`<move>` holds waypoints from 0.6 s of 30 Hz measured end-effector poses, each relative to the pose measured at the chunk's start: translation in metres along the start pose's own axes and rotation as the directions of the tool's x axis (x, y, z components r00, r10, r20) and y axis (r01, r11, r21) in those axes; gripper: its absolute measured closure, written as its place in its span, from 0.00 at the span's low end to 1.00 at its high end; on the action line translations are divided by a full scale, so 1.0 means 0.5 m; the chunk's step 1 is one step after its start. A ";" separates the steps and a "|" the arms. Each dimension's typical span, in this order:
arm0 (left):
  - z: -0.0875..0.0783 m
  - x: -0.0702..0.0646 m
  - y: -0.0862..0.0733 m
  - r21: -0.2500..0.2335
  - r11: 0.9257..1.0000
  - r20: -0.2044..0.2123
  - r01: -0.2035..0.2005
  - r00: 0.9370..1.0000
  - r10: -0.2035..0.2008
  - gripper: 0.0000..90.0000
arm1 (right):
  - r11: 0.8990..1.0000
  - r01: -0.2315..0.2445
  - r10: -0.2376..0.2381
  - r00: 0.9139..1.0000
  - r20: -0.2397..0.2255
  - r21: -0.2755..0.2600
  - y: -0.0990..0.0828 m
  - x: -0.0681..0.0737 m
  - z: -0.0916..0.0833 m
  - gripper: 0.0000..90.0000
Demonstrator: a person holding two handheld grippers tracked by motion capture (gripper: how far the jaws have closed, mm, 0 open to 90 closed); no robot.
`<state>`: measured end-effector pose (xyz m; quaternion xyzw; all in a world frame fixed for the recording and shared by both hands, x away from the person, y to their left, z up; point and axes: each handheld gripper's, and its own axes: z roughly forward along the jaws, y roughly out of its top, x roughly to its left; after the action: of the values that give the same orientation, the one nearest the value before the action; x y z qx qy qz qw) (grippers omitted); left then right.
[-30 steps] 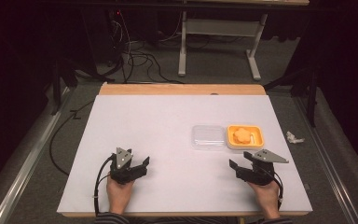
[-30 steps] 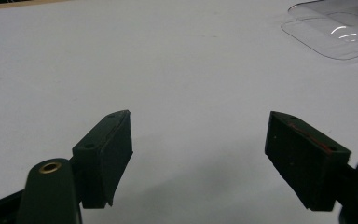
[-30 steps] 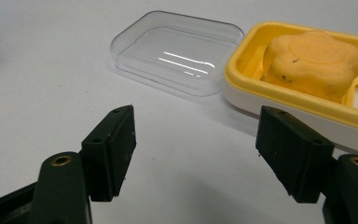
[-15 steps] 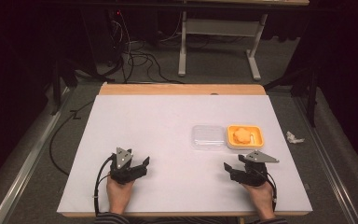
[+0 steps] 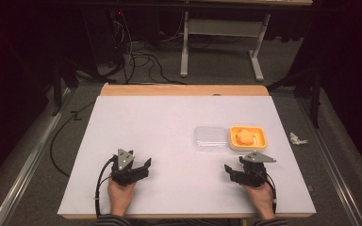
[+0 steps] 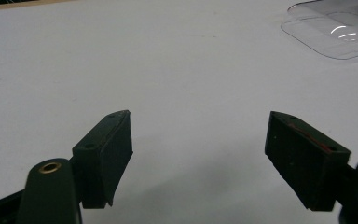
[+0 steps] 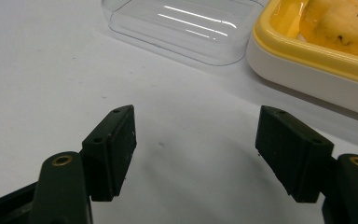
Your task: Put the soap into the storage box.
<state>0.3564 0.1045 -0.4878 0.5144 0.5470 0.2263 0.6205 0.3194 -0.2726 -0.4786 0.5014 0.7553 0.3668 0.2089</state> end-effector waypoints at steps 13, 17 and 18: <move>0.000 0.000 0.000 0.000 1.000 -0.002 0.002 1.000 -0.002 0.26 | 0.999 0.025 -0.026 0.999 0.041 0.032 0.001 0.007 0.007 0.33; 0.000 0.000 0.000 -0.001 1.000 -0.001 0.001 1.000 -0.001 0.26 | 0.999 0.035 -0.036 0.998 0.046 0.027 0.000 0.010 0.007 0.33; 0.000 0.000 0.000 -0.001 1.000 -0.001 0.002 1.000 -0.002 0.26 | 0.999 0.033 -0.034 0.998 0.046 0.027 0.000 0.010 0.007 0.32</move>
<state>0.3564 0.1045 -0.4877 0.5134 0.5480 0.2261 0.6205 0.3198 -0.2668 -0.4805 0.4999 0.7633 0.3414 0.2257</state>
